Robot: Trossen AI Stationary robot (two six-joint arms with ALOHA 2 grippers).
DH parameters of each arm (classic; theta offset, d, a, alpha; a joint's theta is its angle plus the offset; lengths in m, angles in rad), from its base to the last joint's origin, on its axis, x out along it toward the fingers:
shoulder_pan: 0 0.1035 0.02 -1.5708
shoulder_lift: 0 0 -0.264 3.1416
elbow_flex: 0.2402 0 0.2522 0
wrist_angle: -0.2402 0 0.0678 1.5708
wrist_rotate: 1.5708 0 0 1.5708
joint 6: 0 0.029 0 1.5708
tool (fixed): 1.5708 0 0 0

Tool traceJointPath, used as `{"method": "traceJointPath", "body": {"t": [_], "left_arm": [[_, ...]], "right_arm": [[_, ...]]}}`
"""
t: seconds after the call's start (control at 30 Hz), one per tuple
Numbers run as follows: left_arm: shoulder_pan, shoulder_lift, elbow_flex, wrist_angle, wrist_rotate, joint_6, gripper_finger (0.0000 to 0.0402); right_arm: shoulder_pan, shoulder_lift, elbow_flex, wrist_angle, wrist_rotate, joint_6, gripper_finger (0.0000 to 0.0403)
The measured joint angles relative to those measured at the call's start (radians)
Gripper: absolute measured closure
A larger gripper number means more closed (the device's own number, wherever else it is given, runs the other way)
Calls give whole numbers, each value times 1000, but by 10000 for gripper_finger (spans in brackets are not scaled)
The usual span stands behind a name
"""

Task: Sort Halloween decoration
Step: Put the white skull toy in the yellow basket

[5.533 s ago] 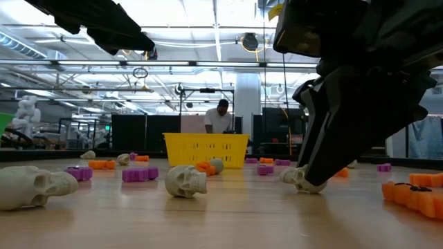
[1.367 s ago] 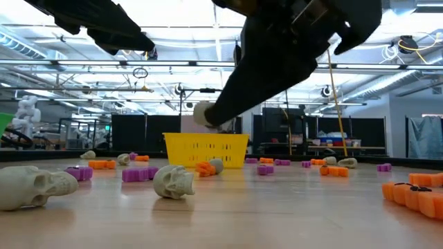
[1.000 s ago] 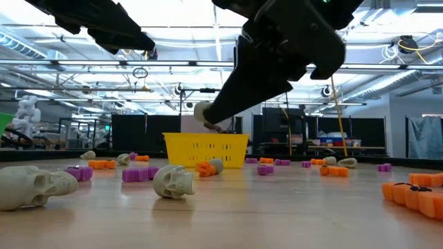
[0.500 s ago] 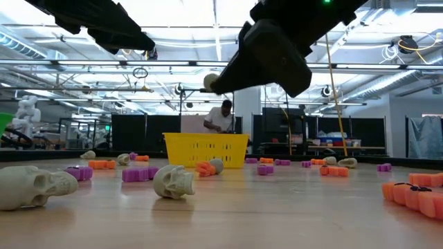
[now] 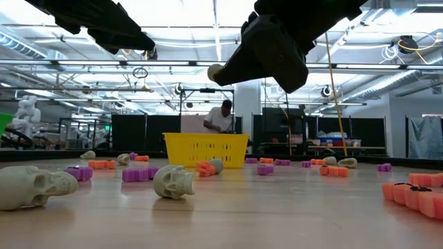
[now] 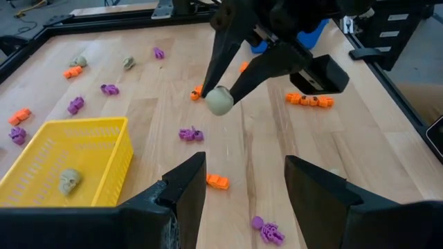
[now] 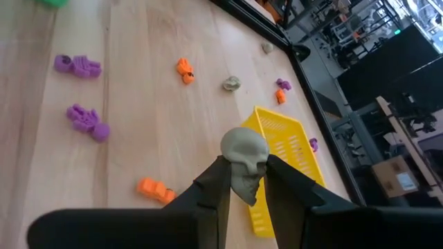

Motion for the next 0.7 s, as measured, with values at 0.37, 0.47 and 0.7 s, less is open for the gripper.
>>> {"method": "traceJointPath", "body": {"t": [0.37, 0.47, 0.7], "left_arm": [[0, 0, 0, 0, 0, 0, 208], [0, 0, 0, 0, 0, 0, 208], [0, 0, 0, 0, 0, 0, 208]], "right_arm": [[0, 0, 0, 21, -67, 456, 337], [-1, 0, 0, 32, -105, 561, 337], [-1, 0, 0, 79, -155, 593, 337]]}}
